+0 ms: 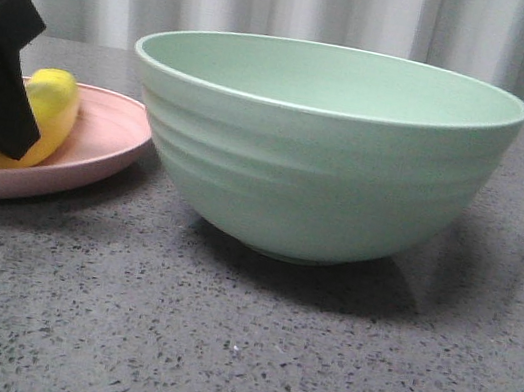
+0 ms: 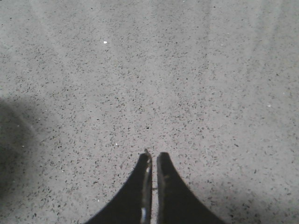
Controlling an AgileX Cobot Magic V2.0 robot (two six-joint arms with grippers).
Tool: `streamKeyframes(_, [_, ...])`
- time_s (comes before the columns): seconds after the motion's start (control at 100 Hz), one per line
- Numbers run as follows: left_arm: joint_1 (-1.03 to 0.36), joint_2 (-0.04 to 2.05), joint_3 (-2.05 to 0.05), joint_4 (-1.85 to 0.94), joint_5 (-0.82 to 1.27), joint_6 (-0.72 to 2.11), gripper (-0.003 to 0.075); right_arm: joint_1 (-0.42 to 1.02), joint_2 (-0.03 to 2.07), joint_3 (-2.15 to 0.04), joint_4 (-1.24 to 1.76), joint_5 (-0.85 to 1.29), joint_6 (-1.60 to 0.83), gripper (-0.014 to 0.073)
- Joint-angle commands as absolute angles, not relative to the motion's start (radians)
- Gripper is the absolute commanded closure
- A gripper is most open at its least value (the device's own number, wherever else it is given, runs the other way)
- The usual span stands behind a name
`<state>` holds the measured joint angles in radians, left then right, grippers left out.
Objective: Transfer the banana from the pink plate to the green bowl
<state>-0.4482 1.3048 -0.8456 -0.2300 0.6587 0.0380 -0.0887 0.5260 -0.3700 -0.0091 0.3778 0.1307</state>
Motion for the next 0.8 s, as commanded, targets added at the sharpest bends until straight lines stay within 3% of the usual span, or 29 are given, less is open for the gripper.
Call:
streamKeyframes(0.0, [-0.456, 1.284, -0.877, -0.245, 0.616, 0.040, 0.0557, -0.093, 0.534, -0.406, -0.010, 0.315, 0.124, 0.0657])
streamKeyframes(0.11, [-0.456, 1.284, -0.881, -0.245, 0.612, 0.051, 0.0638, -0.078, 0.534, -0.406, -0.010, 0.349, 0.124, 0.0657])
streamKeyframes(0.43, [-0.456, 1.233, -0.997, -0.316, 0.668, 0.121, 0.0640, 0.048, 0.610, -0.615, -0.010, 0.618, 0.102, 0.0643])
streamKeyframes(0.5, [-0.465, 1.208, -1.023, -0.325, 0.681, 0.121, 0.0640, 0.085, 0.659, -0.688, -0.008, 0.684, 0.102, 0.0584])
streamKeyframes(0.69, [-0.551, 1.145, -1.083, -0.327, 0.687, 0.124, 0.0639, 0.193, 0.787, -0.853, 0.072, 0.709, 0.102, 0.0313])
streamKeyframes(0.79, [-0.623, 1.145, -1.107, -0.336, 0.689, 0.124, 0.0639, 0.245, 0.850, -0.921, 0.143, 0.697, 0.102, 0.0270])
